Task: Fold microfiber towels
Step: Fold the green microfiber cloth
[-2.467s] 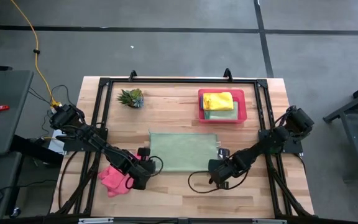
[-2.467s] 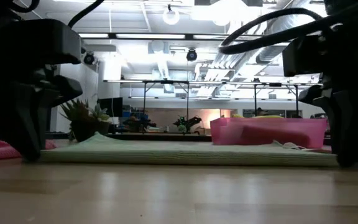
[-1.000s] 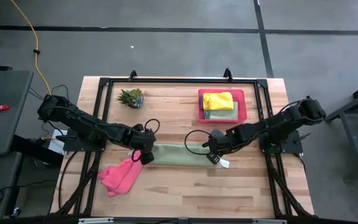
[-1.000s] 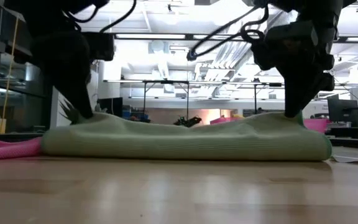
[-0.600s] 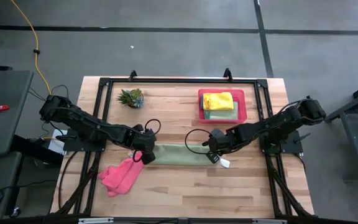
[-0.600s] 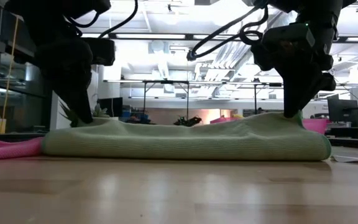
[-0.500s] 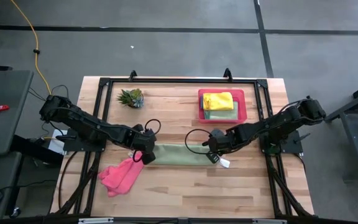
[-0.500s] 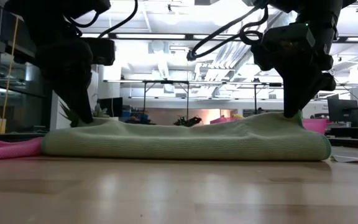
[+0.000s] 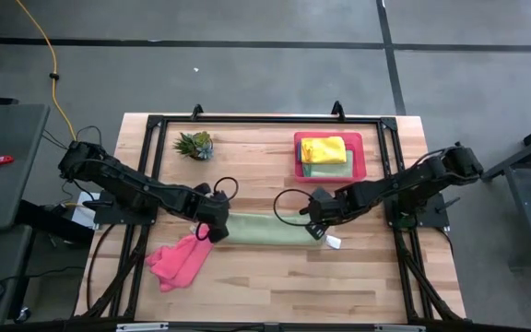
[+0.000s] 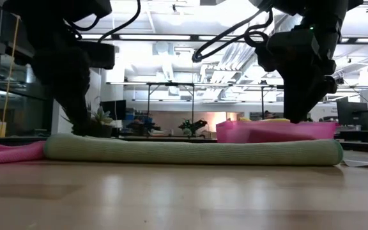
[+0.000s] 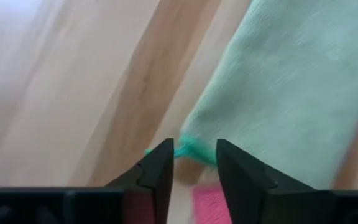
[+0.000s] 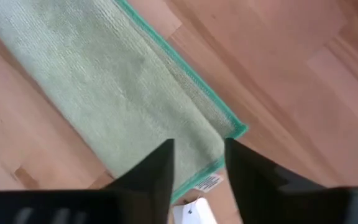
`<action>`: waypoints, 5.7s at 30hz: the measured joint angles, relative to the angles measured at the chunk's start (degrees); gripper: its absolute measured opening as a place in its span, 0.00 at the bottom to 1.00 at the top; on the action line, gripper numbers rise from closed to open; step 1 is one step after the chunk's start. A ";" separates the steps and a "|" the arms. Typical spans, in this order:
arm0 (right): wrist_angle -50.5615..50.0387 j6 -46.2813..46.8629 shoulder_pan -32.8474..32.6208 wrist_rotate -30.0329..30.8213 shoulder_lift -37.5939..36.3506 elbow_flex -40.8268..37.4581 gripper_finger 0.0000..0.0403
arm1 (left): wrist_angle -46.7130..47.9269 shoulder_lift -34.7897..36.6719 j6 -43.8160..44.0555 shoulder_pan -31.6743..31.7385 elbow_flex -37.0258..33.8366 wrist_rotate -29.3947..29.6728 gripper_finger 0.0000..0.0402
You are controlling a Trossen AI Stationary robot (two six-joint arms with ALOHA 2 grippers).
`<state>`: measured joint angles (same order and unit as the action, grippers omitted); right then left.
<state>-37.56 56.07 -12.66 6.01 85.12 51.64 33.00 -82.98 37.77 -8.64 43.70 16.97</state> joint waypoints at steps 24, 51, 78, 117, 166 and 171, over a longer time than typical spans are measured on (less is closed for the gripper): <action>6.34 -14.87 -14.72 9.25 -2.32 0.04 0.56 | -8.55 6.10 -15.53 -12.99 0.04 -0.48 0.49; 9.58 -29.84 -14.37 4.37 7.28 0.04 0.56 | -11.09 -6.53 -19.97 -16.35 -0.04 6.34 0.49; 8.58 -26.77 -14.69 4.57 13.46 0.15 0.14 | -12.26 -12.28 -19.94 -16.55 0.05 6.28 0.46; -9.66 -17.39 -18.17 5.23 13.55 0.11 0.00 | -28.71 -16.02 -24.40 -7.58 0.09 -0.85 0.06; -9.03 -17.48 -17.99 4.20 13.34 0.04 0.00 | -20.22 -13.40 -28.54 5.33 -0.48 -17.44 0.01; -9.04 -17.50 -17.97 4.47 12.71 -0.01 0.04 | -22.27 -13.51 -28.63 5.29 -0.56 -17.59 0.00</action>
<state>-46.60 38.57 -30.63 10.48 97.83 51.63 10.73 -96.49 9.14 -3.36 43.14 -0.62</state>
